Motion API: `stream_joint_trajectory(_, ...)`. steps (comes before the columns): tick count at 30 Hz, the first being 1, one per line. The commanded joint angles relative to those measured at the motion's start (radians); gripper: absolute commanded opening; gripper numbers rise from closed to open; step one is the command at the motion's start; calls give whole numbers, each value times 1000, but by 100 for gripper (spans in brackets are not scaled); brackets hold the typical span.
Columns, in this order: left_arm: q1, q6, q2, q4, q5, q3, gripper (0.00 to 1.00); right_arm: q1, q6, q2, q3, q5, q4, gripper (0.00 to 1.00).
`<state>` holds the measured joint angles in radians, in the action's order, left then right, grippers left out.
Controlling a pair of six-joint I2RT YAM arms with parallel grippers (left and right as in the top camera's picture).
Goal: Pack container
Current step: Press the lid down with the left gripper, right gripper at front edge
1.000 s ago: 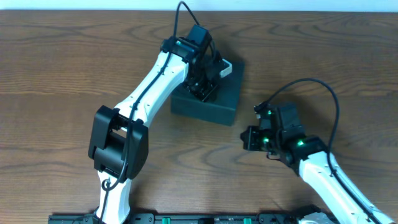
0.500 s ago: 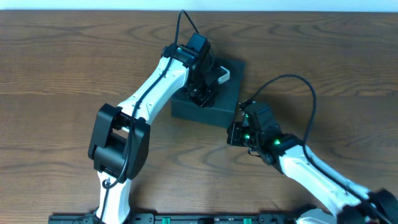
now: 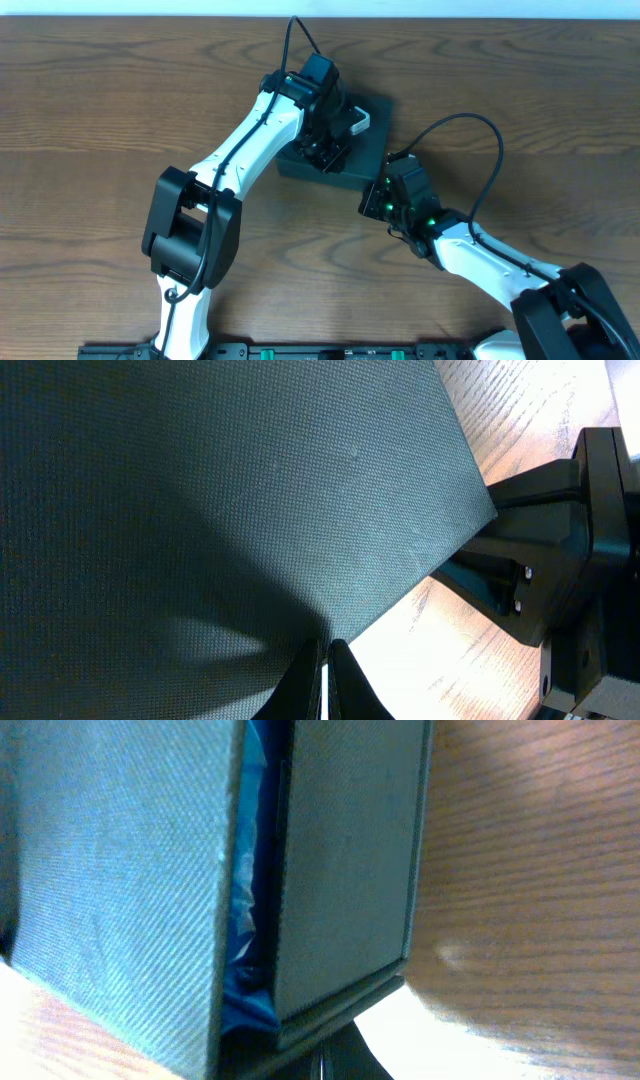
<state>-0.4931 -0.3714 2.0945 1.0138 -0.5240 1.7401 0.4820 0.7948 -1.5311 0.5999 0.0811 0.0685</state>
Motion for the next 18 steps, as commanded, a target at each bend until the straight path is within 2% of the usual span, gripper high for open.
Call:
stream_joint_trajectory(1,1,-14,13,10,41,-24,6,4,51,-3,1,-102,22,2)
stream_joint_trajectory(4,1,-13,13,10,41,-23,6,4,48,-3,1,-85,19,2)
stream_joint_trajectory(6,4,16,12,19,40,-3,6,-4,15,11,2,21,16,2)
stream_joint_trajectory(10,25,51,-18,77,33,124,6,-68,-12,113,9,134,-50,2)
stream_joint_trajectory(14,79,89,-80,104,59,255,6,-173,-167,260,30,133,-132,2)
stream_joint_trajectory(18,168,181,-154,111,216,288,6,-286,-345,375,87,133,-254,2)
